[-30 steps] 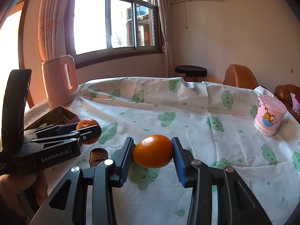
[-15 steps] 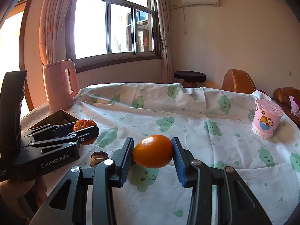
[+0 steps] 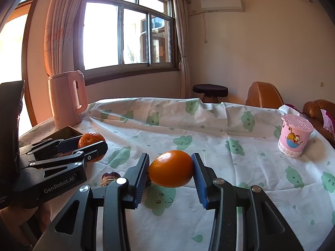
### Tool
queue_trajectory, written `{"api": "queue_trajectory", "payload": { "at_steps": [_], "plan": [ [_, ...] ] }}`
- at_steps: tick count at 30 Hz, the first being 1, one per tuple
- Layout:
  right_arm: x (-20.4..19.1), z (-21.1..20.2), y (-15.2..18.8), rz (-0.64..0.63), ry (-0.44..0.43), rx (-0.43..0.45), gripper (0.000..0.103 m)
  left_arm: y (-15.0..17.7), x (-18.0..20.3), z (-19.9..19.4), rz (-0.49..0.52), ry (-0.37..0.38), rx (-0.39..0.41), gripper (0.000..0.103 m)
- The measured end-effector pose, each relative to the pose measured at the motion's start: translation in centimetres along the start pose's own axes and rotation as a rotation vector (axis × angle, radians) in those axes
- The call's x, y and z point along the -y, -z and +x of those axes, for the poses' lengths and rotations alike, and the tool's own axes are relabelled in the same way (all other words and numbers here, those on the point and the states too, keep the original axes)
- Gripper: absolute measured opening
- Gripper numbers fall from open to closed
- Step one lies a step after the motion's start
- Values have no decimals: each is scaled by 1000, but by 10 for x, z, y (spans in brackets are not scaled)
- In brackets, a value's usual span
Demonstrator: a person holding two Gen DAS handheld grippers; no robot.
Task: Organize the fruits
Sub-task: 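Lift the orange with the left tool while the right tool lifts its orange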
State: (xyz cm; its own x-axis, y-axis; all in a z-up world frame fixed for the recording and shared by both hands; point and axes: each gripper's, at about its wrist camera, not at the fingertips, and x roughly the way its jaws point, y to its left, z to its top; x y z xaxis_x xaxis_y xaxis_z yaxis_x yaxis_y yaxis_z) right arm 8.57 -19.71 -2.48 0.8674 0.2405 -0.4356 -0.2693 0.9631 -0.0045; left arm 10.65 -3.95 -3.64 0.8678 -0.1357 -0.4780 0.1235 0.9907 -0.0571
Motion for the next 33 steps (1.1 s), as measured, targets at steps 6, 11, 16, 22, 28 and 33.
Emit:
{"api": "queue_trajectory", "payload": {
  "at_steps": [6, 11, 16, 22, 28, 33],
  "plan": [
    [0, -3, 1, -1, 6, 17, 43, 1, 2, -5, 15, -14, 25, 48],
    [-1, -6, 0, -5, 11, 35, 43, 1, 5, -10, 27, -26, 49, 48],
    [-2, -9, 0, -7, 17, 49, 43, 1, 5, -14, 29, -33, 66, 48],
    [-3, -12, 0, -9, 24, 64, 43, 2, 5, -17, 28, -42, 85, 48],
    [-3, -15, 1, -12, 30, 78, 43, 4, 4, -22, 29, -48, 102, 48],
    [-4, -17, 1, -17, 34, 93, 43, 5, 3, -26, 24, -55, 116, 48]
  ]
}}
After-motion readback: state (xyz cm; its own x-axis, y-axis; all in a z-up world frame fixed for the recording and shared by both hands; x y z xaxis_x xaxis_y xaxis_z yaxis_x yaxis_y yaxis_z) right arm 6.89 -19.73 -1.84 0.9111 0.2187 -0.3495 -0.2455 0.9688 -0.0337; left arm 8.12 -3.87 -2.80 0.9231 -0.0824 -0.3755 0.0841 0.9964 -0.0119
